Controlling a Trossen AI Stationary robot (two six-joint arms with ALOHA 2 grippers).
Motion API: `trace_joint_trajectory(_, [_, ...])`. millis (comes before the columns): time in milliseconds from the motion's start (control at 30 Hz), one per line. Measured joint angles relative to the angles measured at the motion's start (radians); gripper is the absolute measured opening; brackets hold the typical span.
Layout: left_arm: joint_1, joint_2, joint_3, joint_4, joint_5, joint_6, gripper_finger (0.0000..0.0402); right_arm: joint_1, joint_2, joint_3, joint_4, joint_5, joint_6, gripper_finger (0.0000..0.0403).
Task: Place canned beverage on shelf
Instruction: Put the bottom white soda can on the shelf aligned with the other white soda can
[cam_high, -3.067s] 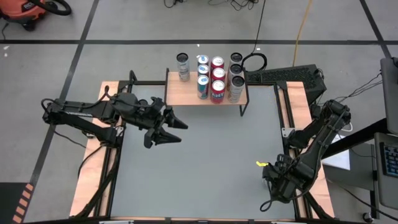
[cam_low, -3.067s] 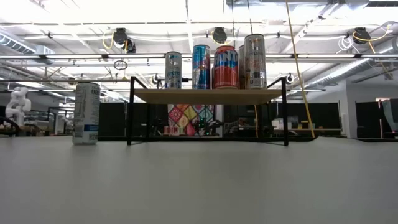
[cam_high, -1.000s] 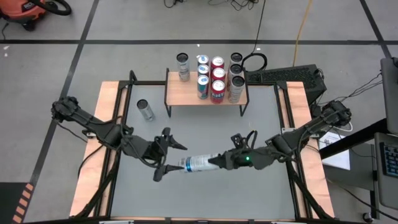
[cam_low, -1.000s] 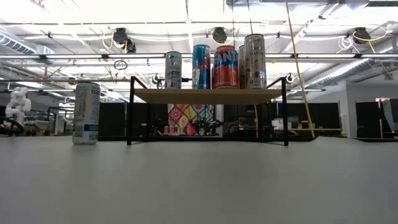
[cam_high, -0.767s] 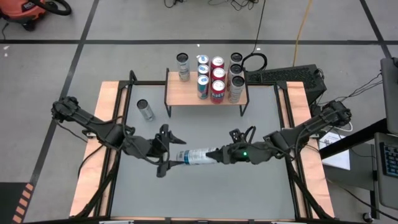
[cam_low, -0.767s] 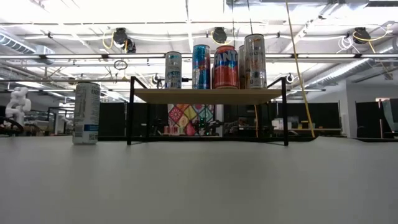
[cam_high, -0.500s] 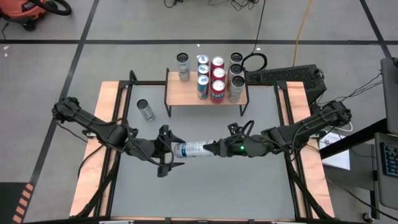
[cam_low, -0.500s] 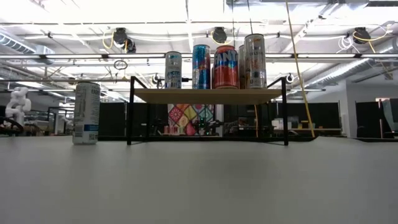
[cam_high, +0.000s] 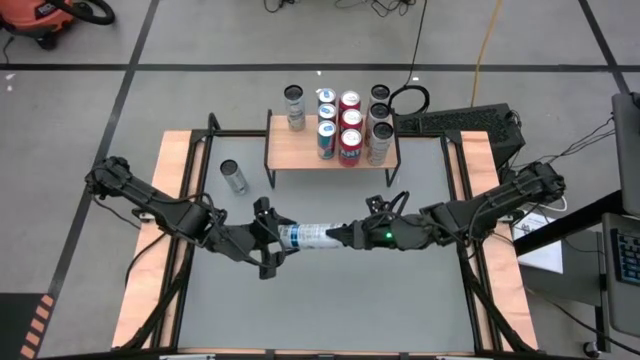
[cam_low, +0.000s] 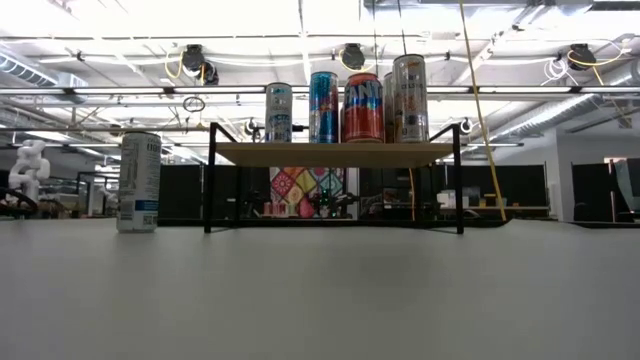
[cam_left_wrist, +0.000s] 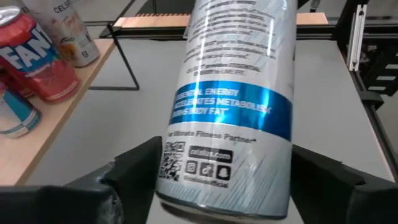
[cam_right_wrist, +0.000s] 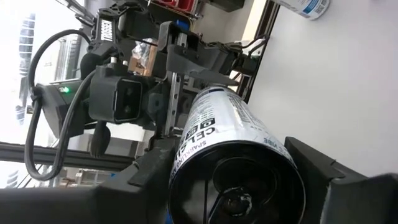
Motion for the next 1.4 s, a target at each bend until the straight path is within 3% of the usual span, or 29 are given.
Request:
trace_joint_trajectory(233, [-0.002,0.000,0.000,-0.001,-0.001,0.019,0.0254,0.000,0.000,0.000,0.010,0.000,-0.008,0.0214])
trace_joint_trajectory(633, [-0.030,-0.013,0.057,0.006,-0.003,0.004,0.0253,0.010,-0.013,0.000,0.147,-0.003,-0.216,0.0299])
trace_joint_trajectory(800, [-0.035,-0.024,0.119,0.016,0.004,0.012,0.0253,0.012,-0.040,0.000,0.257,-0.001,-0.456,0.0324])
trace_joint_trajectory(1100, [-0.033,-0.057,0.238,0.062,-0.002,0.049,0.0253,0.012,-0.121,0.001,0.479,0.004,-1.004,0.0323])
trace_joint_trajectory(1233, [-0.019,-0.059,0.264,0.195,-0.002,0.096,0.0254,0.003,-0.149,0.001,0.556,0.008,-1.245,0.0323])
trace_joint_trajectory(1400, [0.026,-0.060,0.267,0.466,-0.004,0.146,0.0254,-0.023,-0.164,0.001,0.652,0.004,-1.425,0.0323])
